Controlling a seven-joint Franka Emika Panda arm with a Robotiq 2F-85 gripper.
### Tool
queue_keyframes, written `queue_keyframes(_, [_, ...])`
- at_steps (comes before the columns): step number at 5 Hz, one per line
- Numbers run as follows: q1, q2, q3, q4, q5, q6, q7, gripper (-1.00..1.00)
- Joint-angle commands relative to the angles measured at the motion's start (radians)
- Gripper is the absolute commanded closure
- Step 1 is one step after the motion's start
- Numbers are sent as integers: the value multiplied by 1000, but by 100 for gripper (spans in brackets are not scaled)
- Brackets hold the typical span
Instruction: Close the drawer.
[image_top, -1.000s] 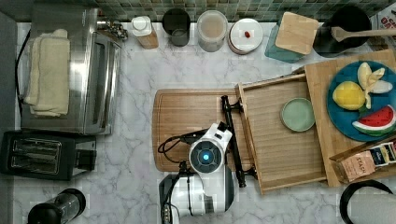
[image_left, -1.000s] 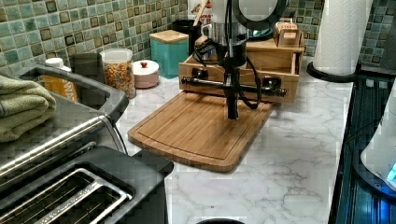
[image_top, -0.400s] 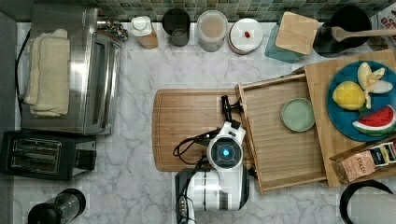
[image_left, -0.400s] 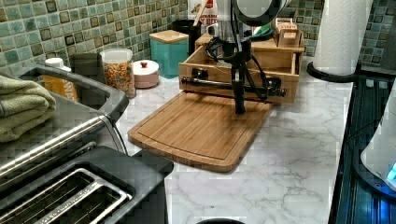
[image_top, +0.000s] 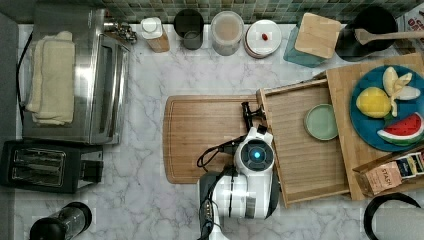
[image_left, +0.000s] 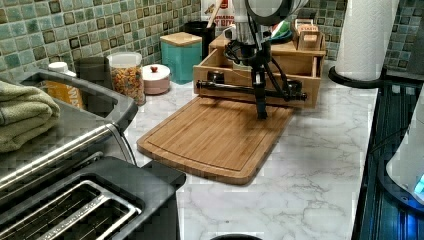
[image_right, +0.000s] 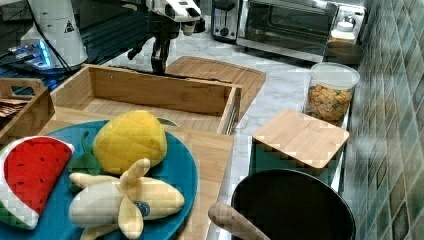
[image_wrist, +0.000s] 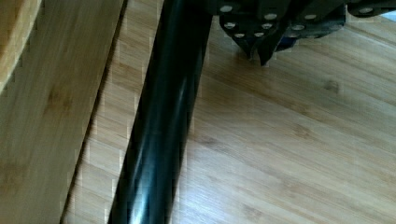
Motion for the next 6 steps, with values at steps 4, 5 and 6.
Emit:
queue_keyframes(4, [-137, -12, -133, 314, -39, 21, -79, 100])
queue_keyframes(5, [-254, 5, -83, 344, -55, 40, -120, 100])
queue_keyframes(6, [-222, 92, -178, 457, 33, 7, -310, 100])
